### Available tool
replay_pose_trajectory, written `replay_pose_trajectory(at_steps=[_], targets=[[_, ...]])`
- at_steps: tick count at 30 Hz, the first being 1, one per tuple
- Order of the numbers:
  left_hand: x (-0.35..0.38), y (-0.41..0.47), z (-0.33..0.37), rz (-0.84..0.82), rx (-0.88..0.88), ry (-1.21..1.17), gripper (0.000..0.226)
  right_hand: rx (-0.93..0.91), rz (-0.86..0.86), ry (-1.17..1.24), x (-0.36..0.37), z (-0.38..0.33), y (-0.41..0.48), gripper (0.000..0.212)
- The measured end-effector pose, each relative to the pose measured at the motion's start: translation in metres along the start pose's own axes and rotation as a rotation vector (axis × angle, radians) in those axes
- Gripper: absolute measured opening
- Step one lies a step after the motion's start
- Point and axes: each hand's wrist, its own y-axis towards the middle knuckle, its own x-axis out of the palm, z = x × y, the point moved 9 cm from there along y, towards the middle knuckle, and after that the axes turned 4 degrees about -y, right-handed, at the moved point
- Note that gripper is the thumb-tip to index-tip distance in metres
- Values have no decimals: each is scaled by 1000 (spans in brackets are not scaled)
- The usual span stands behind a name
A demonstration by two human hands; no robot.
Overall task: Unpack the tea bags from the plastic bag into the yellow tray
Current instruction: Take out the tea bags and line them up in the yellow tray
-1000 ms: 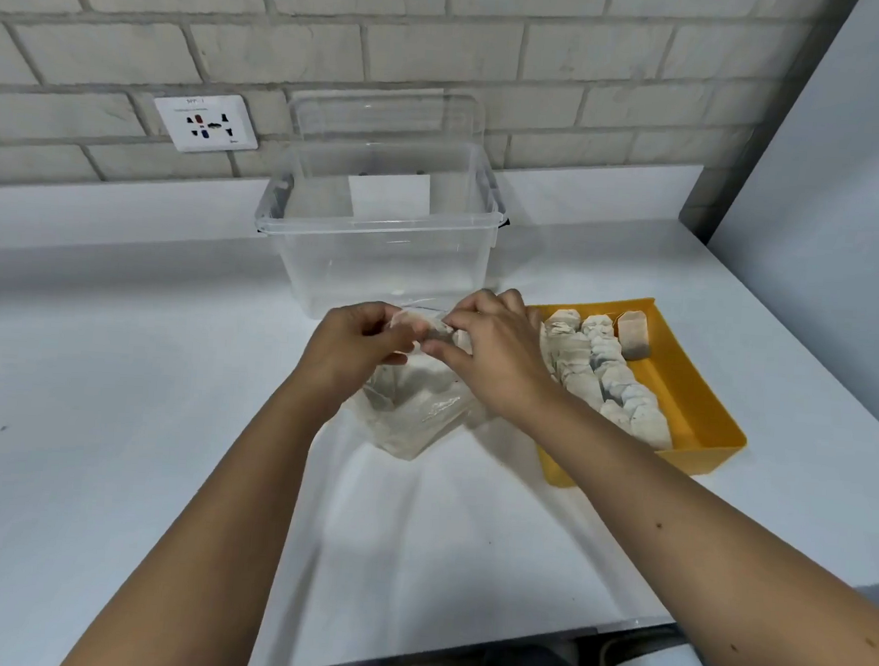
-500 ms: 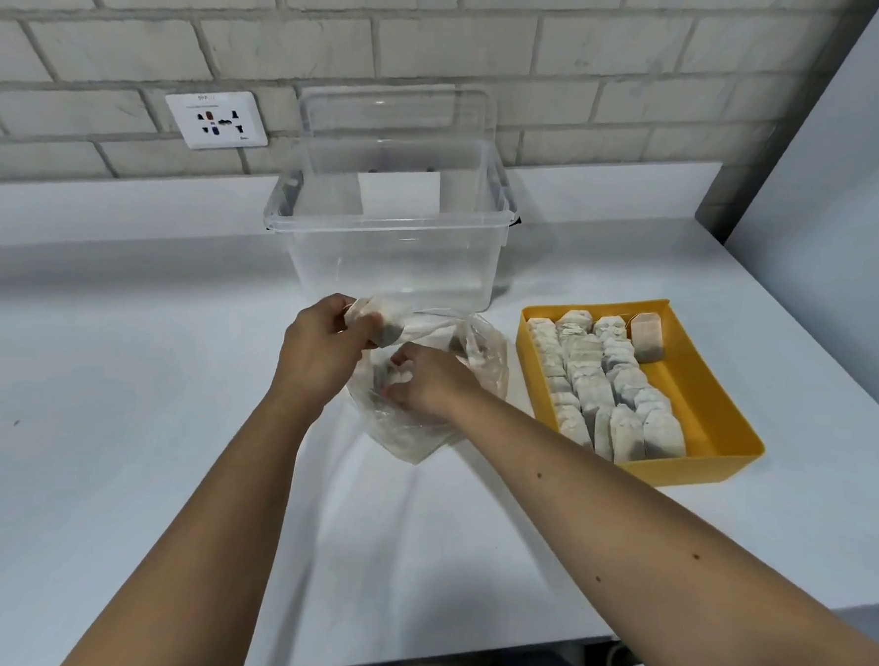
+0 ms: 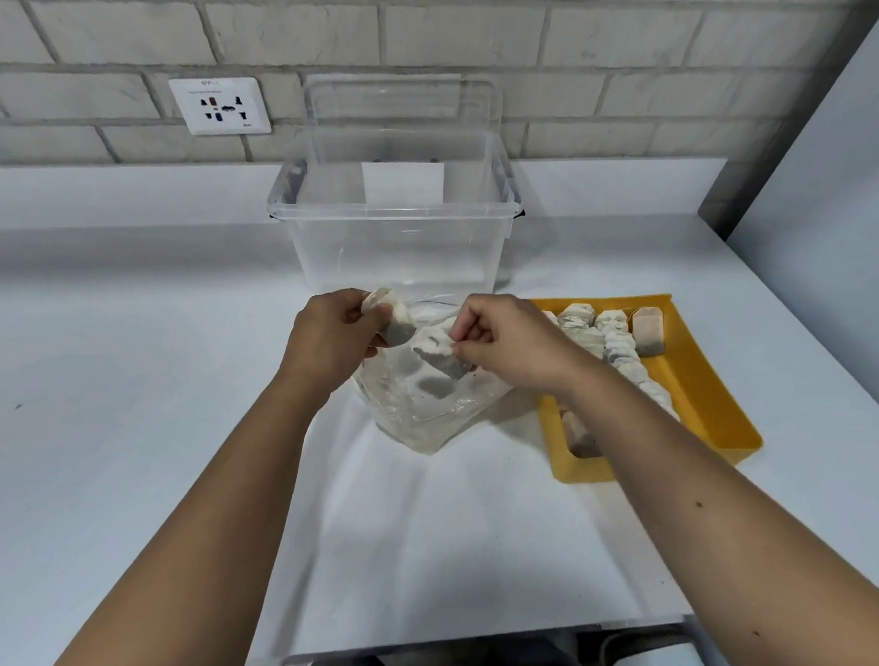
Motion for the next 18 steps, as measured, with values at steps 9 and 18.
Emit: replay_pose_trajectory(at_steps=[9, 18], targets=[[42, -19, -11, -158, -273, -448, 40, 169, 177, 502, 11, 18, 14, 14], [-8, 0, -9, 87, -44, -116, 14, 385, 45, 579, 67, 35, 31, 11]])
